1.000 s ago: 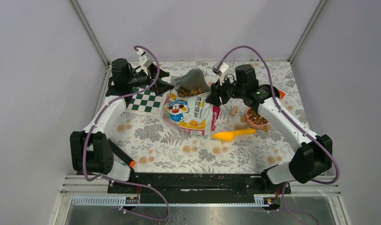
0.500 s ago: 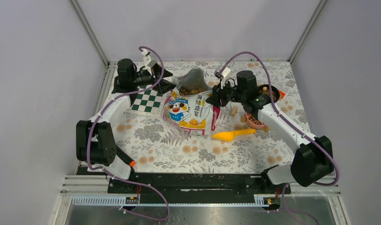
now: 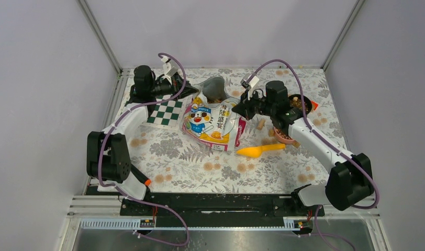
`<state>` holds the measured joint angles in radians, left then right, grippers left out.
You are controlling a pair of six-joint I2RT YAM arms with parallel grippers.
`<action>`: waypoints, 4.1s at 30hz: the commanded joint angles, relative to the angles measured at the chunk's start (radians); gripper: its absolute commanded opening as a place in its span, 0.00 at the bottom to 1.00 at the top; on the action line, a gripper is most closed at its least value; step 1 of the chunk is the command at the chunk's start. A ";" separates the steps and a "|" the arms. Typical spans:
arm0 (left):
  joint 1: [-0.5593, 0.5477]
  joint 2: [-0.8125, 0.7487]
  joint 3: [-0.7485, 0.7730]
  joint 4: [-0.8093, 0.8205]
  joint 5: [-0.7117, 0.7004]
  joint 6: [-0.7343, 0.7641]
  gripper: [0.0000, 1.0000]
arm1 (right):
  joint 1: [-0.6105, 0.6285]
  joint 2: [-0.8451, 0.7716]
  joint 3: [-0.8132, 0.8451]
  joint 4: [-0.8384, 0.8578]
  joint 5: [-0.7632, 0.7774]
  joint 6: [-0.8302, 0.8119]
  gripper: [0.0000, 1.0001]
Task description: Serve the pet food
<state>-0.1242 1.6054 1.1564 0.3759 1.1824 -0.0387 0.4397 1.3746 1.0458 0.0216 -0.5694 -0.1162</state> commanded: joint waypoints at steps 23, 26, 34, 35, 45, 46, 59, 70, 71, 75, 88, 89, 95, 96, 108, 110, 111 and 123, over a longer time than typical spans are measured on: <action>0.045 -0.495 -0.117 -0.359 -0.552 0.571 0.00 | -0.137 -0.227 0.107 0.102 0.149 -0.281 0.00; 0.040 -0.543 -0.170 -0.326 -0.604 0.578 0.00 | -0.139 -0.245 0.015 0.183 0.151 -0.324 0.00; -0.037 -0.677 -0.346 -0.145 -0.747 0.628 0.00 | -0.139 -0.243 -0.172 0.381 0.211 -0.382 0.00; -0.055 -0.679 -0.340 -0.157 -0.770 0.648 0.00 | -0.139 -0.239 -0.173 0.384 0.213 -0.381 0.00; -0.221 -0.684 -0.358 -0.170 -1.160 0.914 0.00 | -0.139 -0.239 -0.172 0.411 0.262 -0.403 0.00; -0.223 -0.695 -0.371 -0.169 -1.167 0.913 0.00 | -0.139 -0.240 -0.183 0.419 0.266 -0.406 0.00; -0.248 -0.745 -0.586 -0.042 -1.411 0.860 0.00 | -0.139 -0.228 -0.293 0.515 0.291 -0.356 0.00; -0.249 -0.788 -0.373 -0.243 -1.009 0.641 0.52 | -0.139 -0.314 -0.129 0.185 0.044 -0.253 0.56; -0.249 -0.790 -0.359 -0.242 -0.988 0.629 0.56 | -0.139 -0.325 -0.119 0.160 0.029 -0.250 0.61; -0.249 -0.779 -0.306 -0.239 -0.900 0.603 0.67 | -0.139 -0.366 -0.094 0.089 -0.001 -0.242 0.74; -0.235 -0.475 0.027 -0.542 -0.605 0.654 0.79 | -0.137 -0.217 0.163 -0.305 -0.046 -0.320 0.80; -0.232 -0.450 0.055 -0.557 -0.584 0.653 0.79 | -0.137 -0.207 0.177 -0.323 -0.041 -0.327 0.81; -0.217 -0.297 0.211 -0.708 -0.449 0.722 0.79 | -0.138 -0.132 0.241 -0.383 -0.041 -0.380 0.81; -0.217 -0.271 0.233 -0.724 -0.451 0.721 0.79 | -0.137 -0.117 0.255 -0.394 -0.042 -0.394 0.81; -0.219 -0.084 0.362 -0.837 -0.441 0.878 0.79 | -0.103 0.084 0.404 -0.493 -0.069 -0.555 0.71; -0.222 -0.068 0.357 -0.822 -0.450 0.899 0.79 | -0.089 0.104 0.410 -0.494 -0.057 -0.575 0.68; -0.223 -0.063 0.355 -0.807 -0.465 0.903 0.78 | -0.083 0.113 0.414 -0.494 -0.051 -0.581 0.66; -0.247 -0.036 0.364 -0.788 -0.537 0.969 0.30 | -0.063 0.117 0.441 -0.494 -0.017 -0.670 0.10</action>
<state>-0.3622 1.5600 1.4738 -0.4091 0.6670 0.8650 0.3695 1.5249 1.4540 -0.4736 -0.5922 -0.7319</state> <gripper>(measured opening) 0.399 0.164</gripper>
